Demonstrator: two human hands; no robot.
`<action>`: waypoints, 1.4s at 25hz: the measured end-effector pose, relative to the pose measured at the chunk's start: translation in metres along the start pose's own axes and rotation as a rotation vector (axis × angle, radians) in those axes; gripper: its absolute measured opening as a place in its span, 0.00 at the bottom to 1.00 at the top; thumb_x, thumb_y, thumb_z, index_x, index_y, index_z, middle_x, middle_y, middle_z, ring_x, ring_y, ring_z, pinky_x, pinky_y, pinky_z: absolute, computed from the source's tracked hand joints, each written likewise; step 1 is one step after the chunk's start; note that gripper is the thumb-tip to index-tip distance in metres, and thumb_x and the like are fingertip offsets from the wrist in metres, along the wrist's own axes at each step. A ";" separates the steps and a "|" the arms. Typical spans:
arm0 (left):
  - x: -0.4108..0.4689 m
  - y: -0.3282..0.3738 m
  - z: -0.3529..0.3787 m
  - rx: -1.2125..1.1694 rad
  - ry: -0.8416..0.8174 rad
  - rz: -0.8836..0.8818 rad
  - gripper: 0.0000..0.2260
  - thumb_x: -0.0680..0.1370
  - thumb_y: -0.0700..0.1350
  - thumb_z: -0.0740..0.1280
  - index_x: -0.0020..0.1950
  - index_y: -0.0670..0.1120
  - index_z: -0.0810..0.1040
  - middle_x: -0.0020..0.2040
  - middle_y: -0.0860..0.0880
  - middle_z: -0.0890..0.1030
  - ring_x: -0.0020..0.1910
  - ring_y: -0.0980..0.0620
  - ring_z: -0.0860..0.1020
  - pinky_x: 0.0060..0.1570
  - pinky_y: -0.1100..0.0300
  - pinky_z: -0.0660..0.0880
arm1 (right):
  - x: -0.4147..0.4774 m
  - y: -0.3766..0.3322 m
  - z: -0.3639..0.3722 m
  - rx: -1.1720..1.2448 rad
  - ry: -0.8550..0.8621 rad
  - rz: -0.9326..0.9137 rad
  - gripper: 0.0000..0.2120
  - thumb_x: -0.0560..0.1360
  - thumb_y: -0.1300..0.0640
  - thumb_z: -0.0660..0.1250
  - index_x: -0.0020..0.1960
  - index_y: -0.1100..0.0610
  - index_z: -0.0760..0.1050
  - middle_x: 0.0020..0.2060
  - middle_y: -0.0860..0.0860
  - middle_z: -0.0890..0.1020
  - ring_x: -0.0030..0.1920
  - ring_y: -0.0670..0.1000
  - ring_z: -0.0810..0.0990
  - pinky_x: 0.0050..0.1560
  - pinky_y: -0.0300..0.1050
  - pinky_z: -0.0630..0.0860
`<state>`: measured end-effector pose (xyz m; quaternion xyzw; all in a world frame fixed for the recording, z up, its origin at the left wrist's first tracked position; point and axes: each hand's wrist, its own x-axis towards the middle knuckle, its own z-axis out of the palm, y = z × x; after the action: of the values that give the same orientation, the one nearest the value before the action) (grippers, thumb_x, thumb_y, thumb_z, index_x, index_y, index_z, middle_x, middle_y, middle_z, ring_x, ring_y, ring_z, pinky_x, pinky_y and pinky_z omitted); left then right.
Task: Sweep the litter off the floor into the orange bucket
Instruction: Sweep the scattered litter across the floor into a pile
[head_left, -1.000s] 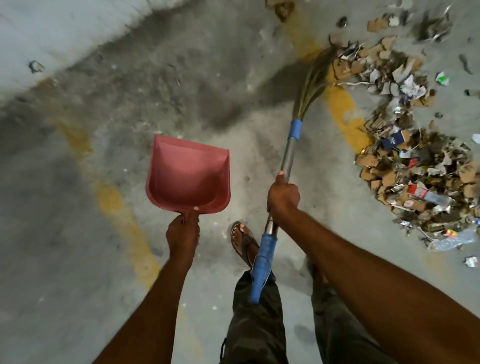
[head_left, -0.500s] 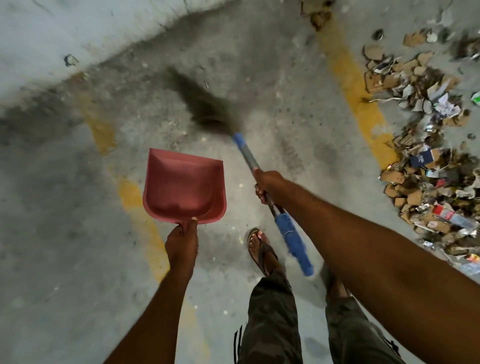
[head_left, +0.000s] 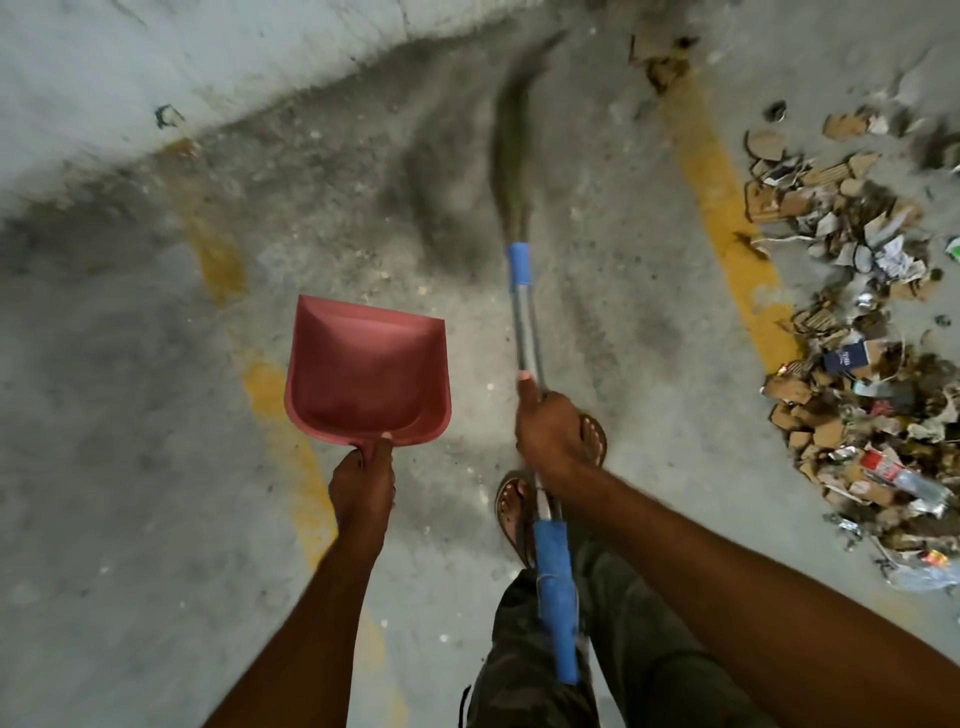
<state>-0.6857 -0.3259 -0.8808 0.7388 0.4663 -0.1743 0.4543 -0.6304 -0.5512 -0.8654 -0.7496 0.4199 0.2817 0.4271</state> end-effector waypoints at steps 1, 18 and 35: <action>0.002 0.005 -0.001 -0.006 0.009 0.000 0.19 0.80 0.55 0.70 0.41 0.40 0.77 0.27 0.50 0.74 0.23 0.50 0.70 0.28 0.58 0.68 | 0.005 -0.021 0.004 -0.034 -0.081 -0.039 0.33 0.80 0.30 0.55 0.49 0.60 0.79 0.41 0.58 0.83 0.41 0.59 0.83 0.37 0.48 0.77; 0.078 0.181 0.040 0.030 -0.064 0.056 0.19 0.81 0.55 0.70 0.38 0.42 0.77 0.27 0.49 0.74 0.25 0.49 0.70 0.30 0.57 0.68 | 0.075 -0.208 -0.051 0.728 -0.396 0.280 0.27 0.85 0.40 0.55 0.36 0.59 0.69 0.22 0.51 0.68 0.16 0.46 0.64 0.19 0.34 0.62; 0.197 0.387 0.056 0.192 -0.291 0.195 0.16 0.80 0.52 0.72 0.39 0.42 0.78 0.27 0.50 0.73 0.26 0.51 0.70 0.26 0.59 0.67 | 0.187 -0.356 -0.063 0.886 -0.267 0.376 0.21 0.85 0.41 0.57 0.42 0.57 0.68 0.27 0.50 0.68 0.17 0.43 0.64 0.18 0.32 0.62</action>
<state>-0.2490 -0.3265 -0.8478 0.7874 0.3031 -0.2778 0.4592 -0.2255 -0.5786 -0.8378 -0.3649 0.5686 0.2420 0.6965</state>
